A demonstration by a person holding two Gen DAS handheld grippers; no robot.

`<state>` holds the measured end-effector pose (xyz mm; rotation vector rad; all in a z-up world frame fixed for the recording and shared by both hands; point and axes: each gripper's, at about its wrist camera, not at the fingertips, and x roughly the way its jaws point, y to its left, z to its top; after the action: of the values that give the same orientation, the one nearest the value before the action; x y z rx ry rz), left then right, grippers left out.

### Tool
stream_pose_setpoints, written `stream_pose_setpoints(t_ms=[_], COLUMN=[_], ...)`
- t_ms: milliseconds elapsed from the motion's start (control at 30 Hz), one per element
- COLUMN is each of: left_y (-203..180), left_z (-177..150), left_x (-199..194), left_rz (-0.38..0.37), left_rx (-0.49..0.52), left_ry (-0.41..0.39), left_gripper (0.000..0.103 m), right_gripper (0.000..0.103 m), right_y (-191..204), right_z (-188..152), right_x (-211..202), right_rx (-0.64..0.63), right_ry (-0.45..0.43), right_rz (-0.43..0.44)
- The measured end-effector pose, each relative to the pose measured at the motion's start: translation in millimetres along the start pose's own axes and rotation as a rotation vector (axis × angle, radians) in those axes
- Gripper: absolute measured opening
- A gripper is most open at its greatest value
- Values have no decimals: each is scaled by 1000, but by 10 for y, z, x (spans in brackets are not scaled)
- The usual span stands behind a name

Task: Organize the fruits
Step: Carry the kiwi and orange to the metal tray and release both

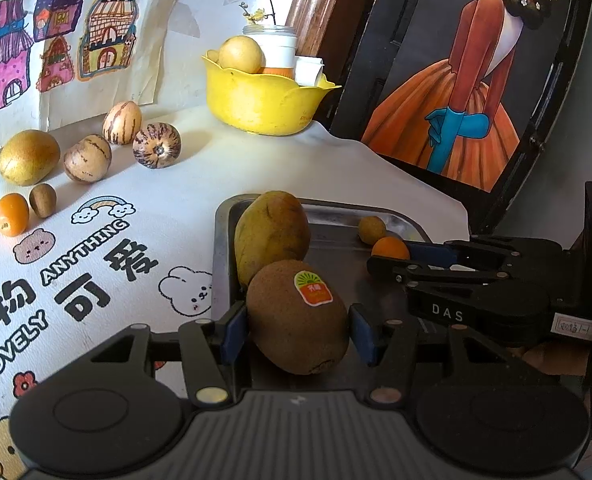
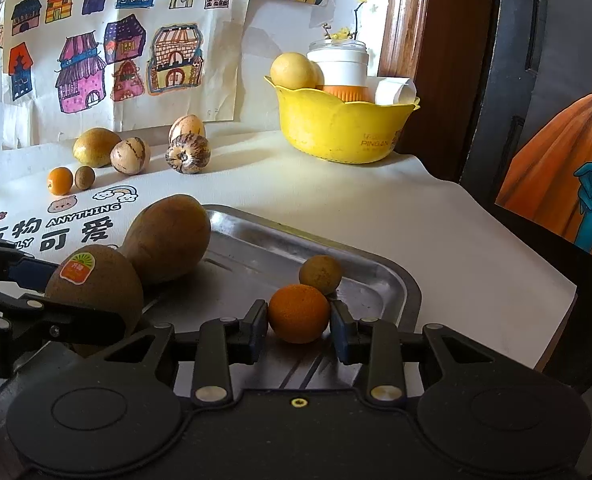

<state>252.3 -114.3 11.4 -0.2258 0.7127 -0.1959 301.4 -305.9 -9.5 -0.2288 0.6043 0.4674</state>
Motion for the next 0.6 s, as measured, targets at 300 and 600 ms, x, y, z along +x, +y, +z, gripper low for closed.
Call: stream_pose_setpoints(t_ms=[300,600], left_y=[52,85], left_z=[-30,-59], left_x=[-117,-386], left_rz=[-44,-31], left_rx=[-45,-61], left_ry=[-39,-84], left_gripper=[80,88], right_gripper=[55,74], right_y=[-36,-50], right_z=[-39,-102], right_x=[-224,-601], right_rx=[-11,24], right_ry=[-17,-55], right_rz=[-30,-63])
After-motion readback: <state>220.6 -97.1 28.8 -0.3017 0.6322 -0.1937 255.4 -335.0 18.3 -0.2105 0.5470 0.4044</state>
